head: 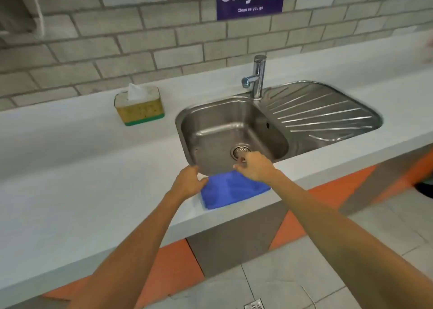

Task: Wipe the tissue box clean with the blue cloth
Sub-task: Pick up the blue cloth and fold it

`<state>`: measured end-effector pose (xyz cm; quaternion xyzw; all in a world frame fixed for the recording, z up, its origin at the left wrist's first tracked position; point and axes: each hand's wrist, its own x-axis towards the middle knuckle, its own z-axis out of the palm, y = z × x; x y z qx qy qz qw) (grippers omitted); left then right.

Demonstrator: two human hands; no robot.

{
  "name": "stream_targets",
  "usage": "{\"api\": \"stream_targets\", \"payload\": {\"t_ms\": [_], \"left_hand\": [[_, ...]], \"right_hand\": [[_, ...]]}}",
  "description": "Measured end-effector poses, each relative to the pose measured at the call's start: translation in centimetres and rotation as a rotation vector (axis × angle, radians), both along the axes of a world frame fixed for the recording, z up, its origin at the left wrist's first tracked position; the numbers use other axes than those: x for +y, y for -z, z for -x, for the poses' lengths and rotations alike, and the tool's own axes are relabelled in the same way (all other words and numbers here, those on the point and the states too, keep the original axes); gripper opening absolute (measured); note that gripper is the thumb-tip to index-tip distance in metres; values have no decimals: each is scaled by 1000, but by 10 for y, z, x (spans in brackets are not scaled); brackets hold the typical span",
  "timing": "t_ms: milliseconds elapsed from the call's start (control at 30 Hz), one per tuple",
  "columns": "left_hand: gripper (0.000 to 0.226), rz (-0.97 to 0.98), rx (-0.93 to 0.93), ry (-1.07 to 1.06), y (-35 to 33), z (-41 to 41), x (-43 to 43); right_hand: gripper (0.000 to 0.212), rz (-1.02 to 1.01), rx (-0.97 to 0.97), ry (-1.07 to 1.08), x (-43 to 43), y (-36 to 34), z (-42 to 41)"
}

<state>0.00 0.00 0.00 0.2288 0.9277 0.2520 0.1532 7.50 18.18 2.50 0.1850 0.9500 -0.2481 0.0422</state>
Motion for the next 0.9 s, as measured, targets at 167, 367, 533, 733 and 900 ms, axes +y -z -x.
{"api": "stream_targets", "payload": {"t_ms": [167, 367, 533, 733, 900], "left_hand": [[45, 73, -72, -42, 15, -9, 15], [50, 121, -109, -165, 24, -13, 25], [34, -21, -207, -261, 21, -14, 32], [16, -465, -429, -363, -19, -10, 47], [20, -662, -336, -305, -63, 16, 60]], "right_hand": [[34, 21, -16, 22, 11, 17, -10], [32, 86, -18, 36, 19, 29, -17], [31, 123, -31, 20, 20, 32, -16], [40, 276, -14, 76, 21, 32, 0], [55, 730, 102, 281, 0, 21, 38]]}}
